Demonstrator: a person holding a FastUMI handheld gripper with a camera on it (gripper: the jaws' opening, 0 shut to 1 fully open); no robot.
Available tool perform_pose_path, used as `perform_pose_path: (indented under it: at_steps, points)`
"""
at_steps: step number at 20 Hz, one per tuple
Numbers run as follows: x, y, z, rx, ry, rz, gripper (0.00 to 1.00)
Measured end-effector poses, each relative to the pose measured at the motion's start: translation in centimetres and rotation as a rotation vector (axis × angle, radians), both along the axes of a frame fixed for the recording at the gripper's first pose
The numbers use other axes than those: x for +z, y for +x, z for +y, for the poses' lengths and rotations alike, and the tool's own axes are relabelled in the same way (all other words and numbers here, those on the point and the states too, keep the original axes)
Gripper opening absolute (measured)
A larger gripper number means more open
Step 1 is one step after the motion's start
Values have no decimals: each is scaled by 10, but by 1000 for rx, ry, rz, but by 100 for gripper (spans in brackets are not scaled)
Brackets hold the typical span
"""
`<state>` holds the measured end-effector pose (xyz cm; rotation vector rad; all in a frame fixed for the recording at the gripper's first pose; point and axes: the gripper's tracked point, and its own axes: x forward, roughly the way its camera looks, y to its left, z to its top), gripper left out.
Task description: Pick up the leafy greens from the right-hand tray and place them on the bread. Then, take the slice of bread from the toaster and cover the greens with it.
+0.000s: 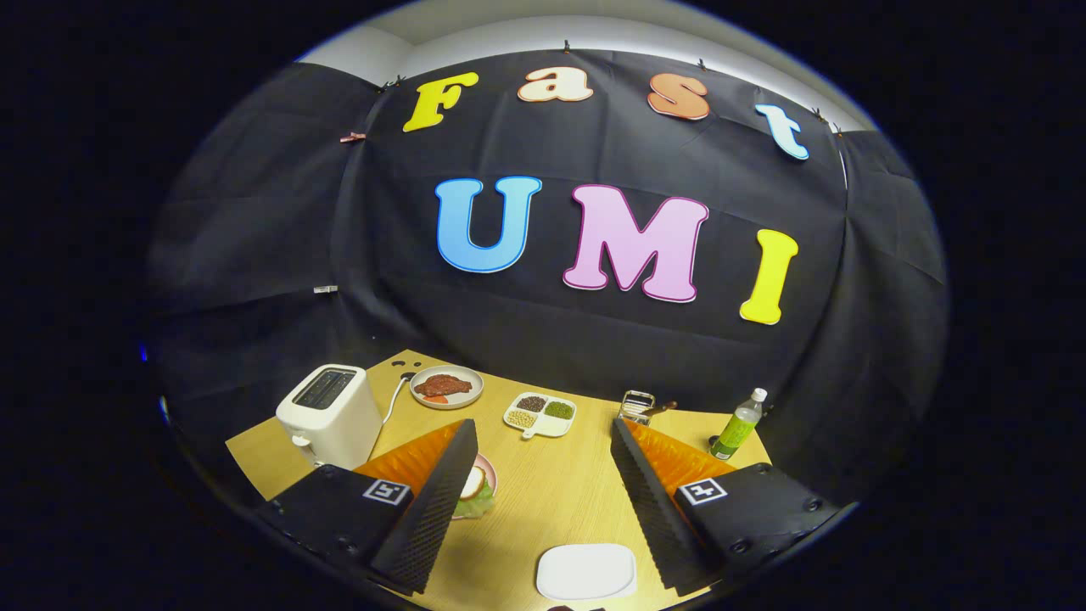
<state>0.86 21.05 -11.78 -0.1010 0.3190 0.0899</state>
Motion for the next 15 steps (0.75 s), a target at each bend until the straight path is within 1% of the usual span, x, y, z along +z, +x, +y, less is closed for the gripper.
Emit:
perform_pose_path:
  at_steps: [4, 10, 15]
  points:
    - [5, -11, -11, -21, 9, 6, 98]
    - [20, -10, -12, -12, 12, -21, 99]
    - [22, -12, -9, -7, 28, -31, 98]
